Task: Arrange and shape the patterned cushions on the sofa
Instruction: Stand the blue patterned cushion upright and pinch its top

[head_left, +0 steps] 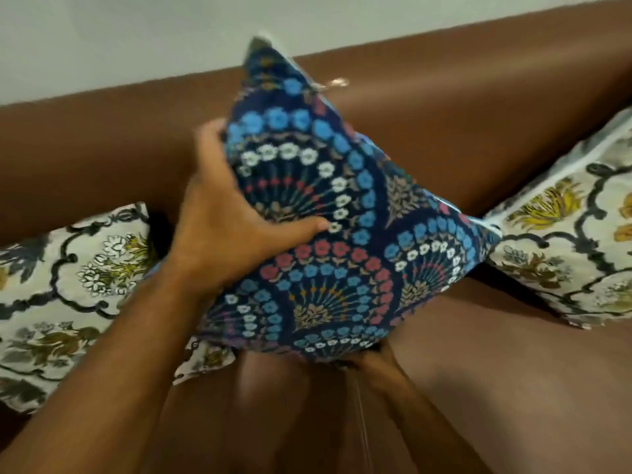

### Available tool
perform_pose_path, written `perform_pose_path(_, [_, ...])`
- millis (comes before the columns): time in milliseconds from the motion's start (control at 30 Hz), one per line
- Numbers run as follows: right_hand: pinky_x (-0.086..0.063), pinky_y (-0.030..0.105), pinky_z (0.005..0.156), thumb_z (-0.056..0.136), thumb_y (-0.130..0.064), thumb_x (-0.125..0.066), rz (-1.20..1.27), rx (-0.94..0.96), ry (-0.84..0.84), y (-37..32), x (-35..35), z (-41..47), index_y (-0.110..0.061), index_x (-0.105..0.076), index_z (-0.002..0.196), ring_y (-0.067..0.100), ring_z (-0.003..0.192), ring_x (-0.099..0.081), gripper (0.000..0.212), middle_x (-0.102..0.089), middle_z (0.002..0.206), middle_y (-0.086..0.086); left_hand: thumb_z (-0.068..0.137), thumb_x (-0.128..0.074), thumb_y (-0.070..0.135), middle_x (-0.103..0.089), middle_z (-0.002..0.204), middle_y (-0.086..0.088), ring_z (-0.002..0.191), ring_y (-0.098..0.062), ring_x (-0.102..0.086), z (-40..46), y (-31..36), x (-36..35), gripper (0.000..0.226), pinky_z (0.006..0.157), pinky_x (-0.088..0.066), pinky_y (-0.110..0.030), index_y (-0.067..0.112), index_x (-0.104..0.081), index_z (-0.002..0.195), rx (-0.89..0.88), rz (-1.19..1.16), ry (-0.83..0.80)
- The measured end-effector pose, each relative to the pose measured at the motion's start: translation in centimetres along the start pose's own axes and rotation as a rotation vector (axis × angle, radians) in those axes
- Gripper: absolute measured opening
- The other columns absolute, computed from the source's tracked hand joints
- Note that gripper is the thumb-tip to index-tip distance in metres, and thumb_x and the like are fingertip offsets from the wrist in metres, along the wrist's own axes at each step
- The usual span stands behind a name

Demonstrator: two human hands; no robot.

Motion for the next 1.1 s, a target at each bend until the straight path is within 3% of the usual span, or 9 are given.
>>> perform_pose_path(100, [-0.057, 0.041, 0.072, 0.082, 0.024, -0.06, 0.156, -0.094, 0.05, 0.8, -1.0, 0.1, 0.012, -0.047, 0.138, 0.049, 0.121, -0.055, 0.059, -0.053, 0.141, 0.03, 0.05, -0.097, 0.056, -0.056, 0.131, 0.016, 0.124, -0.003, -0.058, 2.0, -0.4, -3.3, 0.113, 0.106, -0.052, -0.031, 0.021, -0.032, 0.136, -0.008, 0.072, -0.142])
perform_pose_path(167, [-0.056, 0.034, 0.067, 0.082, 0.022, -0.06, 0.162, -0.081, 0.072, 0.9, -0.6, 0.3, 0.011, -0.054, 0.131, 0.035, 0.098, -0.066, 0.051, -0.059, 0.134, 0.029, 0.05, -0.093, 0.059, -0.052, 0.141, 0.002, 0.133, -0.015, -0.053, 2.1, -1.0, -4.6, 0.121, 0.111, -0.049, -0.043, 0.015, -0.032, 0.144, -0.025, 0.108, -0.184])
perform_pose_path(267, [-0.056, 0.03, 0.054, 0.08, 0.023, -0.062, 0.194, -0.074, 0.113, 1.8, 0.4, 0.7, 0.011, -0.056, 0.126, 0.036, 0.089, -0.065, 0.048, -0.062, 0.126, 0.028, 0.051, -0.084, 0.071, -0.046, 0.138, -0.001, 0.132, -0.016, -0.047, 1.8, -1.1, -4.5, 0.121, 0.107, -0.043, -0.032, 0.014, -0.035, 0.146, -0.087, 0.133, -0.123])
perform_pose_path(367, [-0.059, 0.044, 0.074, 0.08, 0.024, -0.061, 0.174, -0.029, 0.136, 2.1, 0.8, 0.5, 0.01, -0.052, 0.133, 0.047, 0.112, -0.061, 0.056, -0.06, 0.131, 0.03, 0.053, -0.086, 0.068, -0.043, 0.135, -0.004, 0.13, -0.018, -0.047, 1.6, -0.9, -5.1, 0.119, 0.104, -0.042, -0.03, 0.013, -0.037, 0.146, -0.107, 0.128, -0.12])
perform_pose_path(467, [-0.048, 0.06, 0.099, 0.078, 0.026, -0.062, 0.157, 0.041, 0.151, 1.4, 1.1, 0.4, 0.014, -0.051, 0.133, 0.051, 0.121, -0.056, 0.058, -0.057, 0.134, 0.034, 0.054, -0.088, 0.062, -0.044, 0.135, -0.007, 0.13, -0.021, -0.048, 1.9, -0.6, -5.5, 0.117, 0.107, -0.044, -0.032, 0.011, -0.039, 0.147, -0.126, 0.123, -0.139])
perform_pose_path(567, [-0.05, 0.059, 0.097, 0.076, 0.025, -0.064, 0.173, 0.076, 0.188, 1.2, 1.4, -0.1, 0.014, -0.05, 0.132, 0.05, 0.121, -0.056, 0.059, -0.059, 0.133, 0.032, 0.056, -0.087, 0.063, -0.045, 0.133, -0.004, 0.129, -0.021, -0.049, 2.2, -0.4, -5.5, 0.114, 0.108, -0.045, -0.033, 0.01, -0.04, 0.146, -0.151, 0.107, -0.141])
perform_pose_path(700, [-0.061, 0.036, 0.08, 0.075, 0.016, -0.073, 0.115, 0.135, 0.233, 1.5, 2.1, -0.2, 0.0, -0.058, 0.123, 0.035, 0.11, -0.066, 0.053, -0.067, 0.125, 0.021, 0.06, -0.087, 0.062, -0.048, 0.129, -0.003, 0.125, -0.019, -0.052, 2.1, 0.2, -5.9, 0.108, 0.108, -0.049, -0.036, 0.007, -0.045, 0.142, -0.236, 0.095, -0.109])
perform_pose_path(867, [-0.055, 0.052, 0.096, 0.072, -0.002, -0.084, -0.063, 0.143, 0.262, 1.1, 2.5, 1.0, -0.005, -0.062, 0.125, 0.033, 0.114, -0.066, 0.057, -0.069, 0.127, 0.016, 0.06, -0.09, 0.059, -0.047, 0.134, -0.008, 0.13, -0.024, -0.049, 1.8, -0.9, -7.2, 0.111, 0.111, -0.046, -0.043, 0.007, -0.042, 0.146, -0.172, 0.155, -0.135])
perform_pose_path(1100, [-0.05, 0.047, 0.104, 0.075, -0.029, -0.083, -0.328, 0.196, 0.307, 0.3, 3.2, -0.6, -0.014, -0.057, 0.137, 0.029, 0.127, -0.057, 0.068, -0.064, 0.137, 0.005, 0.064, -0.085, 0.066, -0.047, 0.142, -0.011, 0.135, -0.027, -0.045, 0.1, -0.8, -6.4, 0.115, 0.111, -0.044, -0.042, 0.007, -0.038, 0.151, -0.091, 0.304, -0.025])
Point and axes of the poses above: each hand's wrist, its own z-axis towards the middle knuckle, its own x-axis out of the back of the hand, y = z × x, the point moved 10 cm from there along z, towards the middle knuckle
